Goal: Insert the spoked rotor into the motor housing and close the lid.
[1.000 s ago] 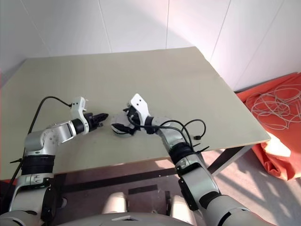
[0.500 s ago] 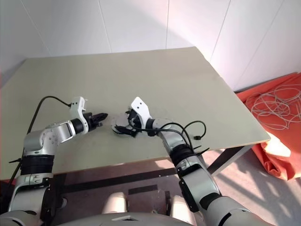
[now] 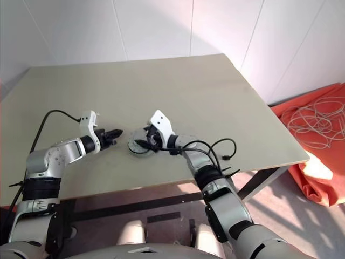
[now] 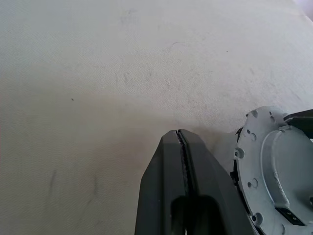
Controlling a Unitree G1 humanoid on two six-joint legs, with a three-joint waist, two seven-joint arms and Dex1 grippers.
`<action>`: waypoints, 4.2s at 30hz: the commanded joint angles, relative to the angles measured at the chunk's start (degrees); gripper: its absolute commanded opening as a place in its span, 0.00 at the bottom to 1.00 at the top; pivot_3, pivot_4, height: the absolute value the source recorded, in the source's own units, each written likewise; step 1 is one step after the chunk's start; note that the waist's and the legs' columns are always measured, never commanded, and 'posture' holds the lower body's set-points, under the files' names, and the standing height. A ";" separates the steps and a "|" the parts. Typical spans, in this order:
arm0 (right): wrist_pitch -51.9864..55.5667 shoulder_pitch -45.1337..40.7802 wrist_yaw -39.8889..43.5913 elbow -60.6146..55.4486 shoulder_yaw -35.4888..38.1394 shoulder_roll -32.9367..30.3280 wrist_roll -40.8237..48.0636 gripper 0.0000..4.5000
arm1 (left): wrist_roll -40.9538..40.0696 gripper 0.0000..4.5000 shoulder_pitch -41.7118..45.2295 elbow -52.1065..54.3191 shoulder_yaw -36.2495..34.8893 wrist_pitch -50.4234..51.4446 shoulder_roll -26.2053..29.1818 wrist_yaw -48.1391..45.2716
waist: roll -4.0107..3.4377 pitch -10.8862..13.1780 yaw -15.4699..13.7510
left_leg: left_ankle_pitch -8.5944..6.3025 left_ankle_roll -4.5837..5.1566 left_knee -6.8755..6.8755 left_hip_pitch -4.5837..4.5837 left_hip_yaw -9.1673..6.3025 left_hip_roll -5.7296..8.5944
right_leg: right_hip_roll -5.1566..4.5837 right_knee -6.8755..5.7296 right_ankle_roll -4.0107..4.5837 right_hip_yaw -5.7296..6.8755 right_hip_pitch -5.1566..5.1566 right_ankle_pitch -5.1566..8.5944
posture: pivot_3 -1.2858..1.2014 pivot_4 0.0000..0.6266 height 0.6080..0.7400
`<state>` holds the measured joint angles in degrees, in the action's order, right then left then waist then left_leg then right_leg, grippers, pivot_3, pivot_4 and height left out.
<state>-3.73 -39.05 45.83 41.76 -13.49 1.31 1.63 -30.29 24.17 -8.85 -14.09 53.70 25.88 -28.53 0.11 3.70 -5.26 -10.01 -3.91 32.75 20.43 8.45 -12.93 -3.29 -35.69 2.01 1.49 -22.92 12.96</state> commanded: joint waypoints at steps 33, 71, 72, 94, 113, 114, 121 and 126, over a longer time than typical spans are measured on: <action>3.57 0.39 3.55 -2.81 -0.52 -0.49 0.12 1.00 | -0.53 0.00 -0.14 0.66 -2.15 -0.19 1.73 -0.83 | 0.00 0.00 -0.03 | -0.04 0.06 -0.02 -0.01 0.01 0.00 | 0.00 0.04 0.01 0.00 0.01 0.01 | 0.52 0.00 1.00; -0.69 -0.90 1.98 2.73 -2.70 -2.68 -3.73 1.00 | -0.17 0.00 -0.04 -0.01 -2.70 -0.90 2.01 -0.60 | 0.00 0.00 -0.02 | -0.05 0.07 -0.04 -0.26 0.03 0.01 | 0.00 0.03 0.00 -0.03 0.23 0.01 | 0.52 0.00 1.00; -0.65 -0.87 2.11 2.62 -2.75 -2.73 -3.73 1.00 | -0.16 0.00 -0.04 -0.04 -2.74 -0.91 2.00 -0.56 | 0.00 0.00 -0.02 | -0.05 0.07 -0.04 -0.26 0.03 0.01 | 0.00 0.03 0.00 -0.03 0.22 0.01 | 0.52 0.00 1.00; 2.96 -0.06 4.40 -0.54 -2.48 -3.89 -2.67 0.71 | -0.41 0.00 -0.46 0.04 -3.12 -0.78 2.22 -0.54 | -0.01 0.01 -0.09 | -0.05 0.08 -0.08 -0.24 0.03 0.02 | -0.01 0.09 -0.01 -0.04 0.23 0.02 | 0.52 0.00 1.00; 6.52 1.70 7.74 -3.27 -3.76 -6.07 -1.94 0.71 | -0.51 0.00 -0.57 0.28 -2.87 -0.41 2.12 -0.69 | -0.01 0.01 -0.29 | -0.12 0.20 -0.28 -0.17 0.05 0.08 | -0.03 0.49 0.00 -0.02 0.32 0.02 | 0.52 0.00 1.00; 6.38 1.64 7.55 -3.01 -3.83 -6.14 -2.04 0.71 | -0.51 0.00 -0.57 0.26 -2.87 -0.41 2.11 -0.69 | -0.01 0.01 -0.30 | -0.13 0.20 -0.29 -0.18 0.06 0.08 | -0.04 0.50 0.00 -0.02 0.34 0.02 | 0.52 0.00 1.00; 5.30 1.12 4.89 -0.76 -5.40 -6.60 -4.24 0.71 | -0.59 0.00 -0.68 0.47 -2.83 -0.32 2.02 -0.70 | -0.01 0.01 -0.26 | -0.14 0.23 -0.30 -0.34 0.05 0.09 | -0.04 0.57 0.00 -0.02 0.51 0.02 | 0.52 0.00 1.00; 4.77 0.19 1.57 2.49 -6.34 -6.85 -6.08 0.71 | -0.87 0.00 -0.87 0.98 -2.67 0.07 1.65 -0.63 | -0.02 0.00 -0.22 | -0.14 0.22 -0.30 -0.51 0.05 0.08 | -0.04 0.56 -0.02 -0.02 0.66 0.02 | 0.52 0.00 1.00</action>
<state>-0.39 -39.75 50.00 39.46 -18.80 -3.34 -0.23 -30.36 22.87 -9.97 -16.10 53.84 27.13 -29.10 0.09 3.70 -5.48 -10.15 -3.69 32.45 19.85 8.50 -12.85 -3.33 -35.13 1.99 1.47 -22.21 12.98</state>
